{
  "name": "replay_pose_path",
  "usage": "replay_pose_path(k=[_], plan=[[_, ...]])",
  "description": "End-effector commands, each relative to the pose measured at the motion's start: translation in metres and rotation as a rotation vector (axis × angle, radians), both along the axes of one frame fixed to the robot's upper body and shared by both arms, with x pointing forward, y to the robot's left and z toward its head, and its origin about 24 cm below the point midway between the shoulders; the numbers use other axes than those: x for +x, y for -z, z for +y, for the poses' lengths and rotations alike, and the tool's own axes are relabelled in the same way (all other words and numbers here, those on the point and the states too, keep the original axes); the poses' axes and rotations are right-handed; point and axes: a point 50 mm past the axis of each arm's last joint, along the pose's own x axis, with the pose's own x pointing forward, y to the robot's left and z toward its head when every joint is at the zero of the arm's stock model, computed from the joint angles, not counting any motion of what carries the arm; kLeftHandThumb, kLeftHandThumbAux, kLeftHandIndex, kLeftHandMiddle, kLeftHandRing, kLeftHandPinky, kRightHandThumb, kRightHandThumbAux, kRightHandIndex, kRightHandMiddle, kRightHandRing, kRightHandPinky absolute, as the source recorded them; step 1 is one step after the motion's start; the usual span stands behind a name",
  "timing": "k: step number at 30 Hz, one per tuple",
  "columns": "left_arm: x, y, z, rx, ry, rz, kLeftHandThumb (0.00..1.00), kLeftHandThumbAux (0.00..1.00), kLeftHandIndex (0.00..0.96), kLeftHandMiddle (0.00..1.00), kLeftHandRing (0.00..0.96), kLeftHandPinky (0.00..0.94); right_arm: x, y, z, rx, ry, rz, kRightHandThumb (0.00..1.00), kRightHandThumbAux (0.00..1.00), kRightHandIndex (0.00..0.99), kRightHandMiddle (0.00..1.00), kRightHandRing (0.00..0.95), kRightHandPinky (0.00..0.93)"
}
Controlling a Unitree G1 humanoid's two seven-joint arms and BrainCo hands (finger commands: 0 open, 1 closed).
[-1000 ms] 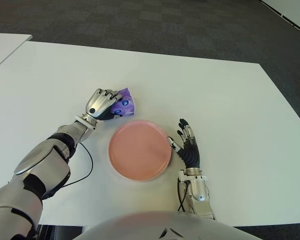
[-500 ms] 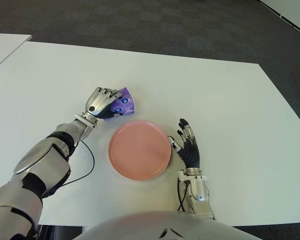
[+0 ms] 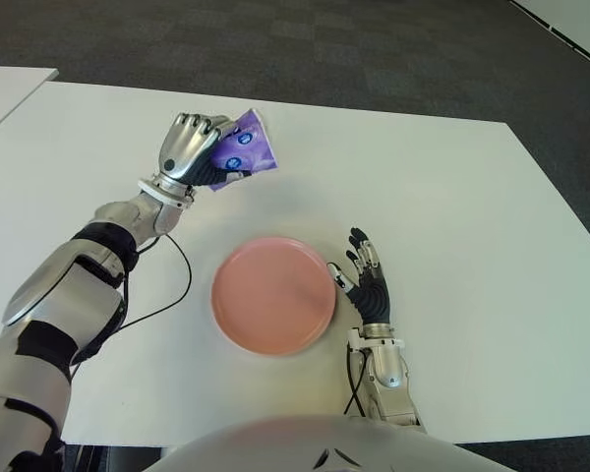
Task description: Put the tissue paper into the plate.
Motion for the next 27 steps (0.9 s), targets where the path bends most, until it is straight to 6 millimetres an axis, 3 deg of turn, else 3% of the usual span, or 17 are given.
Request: replay_pose_path(k=[1, 10, 27], plan=[[-0.013, -0.005, -0.006, -0.059, 0.105, 0.002, 0.747, 0.698, 0.442, 0.843, 0.841, 0.825, -0.028, 0.046, -0.007, -0.015, 0.029, 0.287, 0.029, 0.690, 0.000, 0.000, 0.000, 0.000], [-0.047, -0.011, -0.028, -0.085, 0.300, 0.044, 0.750, 0.697, 0.443, 0.842, 0.842, 0.832, -0.025, 0.046, -0.006, -0.005, 0.013, 0.281, 0.031, 0.683, 0.000, 0.000, 0.000, 0.000], [-0.083, -0.016, -0.039, 0.054, 0.563, 0.121, 0.753, 0.696, 0.443, 0.845, 0.847, 0.830, -0.024, 0.051, -0.007, -0.007, 0.007, 0.289, 0.010, 0.686, 0.000, 0.000, 0.000, 0.000]])
